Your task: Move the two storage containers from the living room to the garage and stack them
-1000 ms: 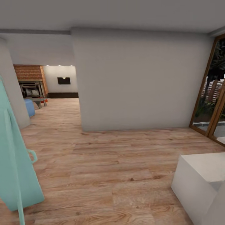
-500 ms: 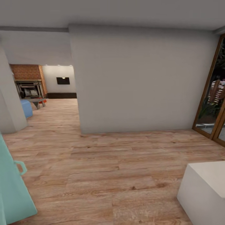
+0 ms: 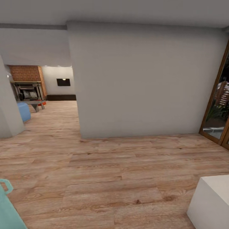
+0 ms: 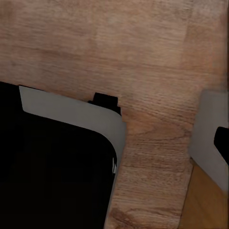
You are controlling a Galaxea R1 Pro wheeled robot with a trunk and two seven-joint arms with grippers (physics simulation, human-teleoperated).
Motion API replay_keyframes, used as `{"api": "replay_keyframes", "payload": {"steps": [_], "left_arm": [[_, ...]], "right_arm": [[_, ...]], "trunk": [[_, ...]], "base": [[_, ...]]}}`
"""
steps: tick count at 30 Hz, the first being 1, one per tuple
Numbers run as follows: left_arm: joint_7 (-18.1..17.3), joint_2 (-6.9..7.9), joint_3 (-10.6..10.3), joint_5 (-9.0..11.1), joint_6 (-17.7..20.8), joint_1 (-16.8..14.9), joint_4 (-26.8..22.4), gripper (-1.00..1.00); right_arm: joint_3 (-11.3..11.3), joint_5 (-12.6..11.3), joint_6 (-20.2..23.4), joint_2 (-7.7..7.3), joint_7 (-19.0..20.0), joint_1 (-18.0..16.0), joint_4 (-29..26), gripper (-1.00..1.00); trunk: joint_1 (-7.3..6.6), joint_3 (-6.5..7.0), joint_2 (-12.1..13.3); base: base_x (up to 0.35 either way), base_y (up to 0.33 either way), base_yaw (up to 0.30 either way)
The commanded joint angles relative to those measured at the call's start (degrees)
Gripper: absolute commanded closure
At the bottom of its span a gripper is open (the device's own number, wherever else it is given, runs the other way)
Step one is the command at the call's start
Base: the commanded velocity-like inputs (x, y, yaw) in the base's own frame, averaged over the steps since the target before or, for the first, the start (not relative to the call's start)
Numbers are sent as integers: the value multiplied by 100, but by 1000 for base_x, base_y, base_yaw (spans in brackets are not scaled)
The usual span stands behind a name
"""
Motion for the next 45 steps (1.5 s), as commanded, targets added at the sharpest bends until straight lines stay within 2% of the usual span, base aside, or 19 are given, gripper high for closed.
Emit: {"api": "replay_keyframes", "payload": {"steps": [1, 13, 34, 45], "left_arm": [[2, -5, -4, 59, -10, 0, -4, -100], [2, -7, -3, 59, -18, 0, -4, -100], [2, -7, -5, 59, -18, 0, -4, -100], [1, -9, -4, 59, -18, 0, -4, -100]], "right_arm": [[37, -66, -35, 2, 30, -7, 15, -100], [42, -30, -22, 5, 72, -7, 12, -100], [48, -31, -28, 6, 30, -7, 12, -100], [3, -94, -41, -3, 30, -7, 12, -100]], "trunk": [[3, -5, -3], [3, -5, -3], [3, -5, -3], [3, -5, -3]], "base": [[325, 0, 0], [325, 0, 20], [325, 0, 261], [325, 0, 39]]}}
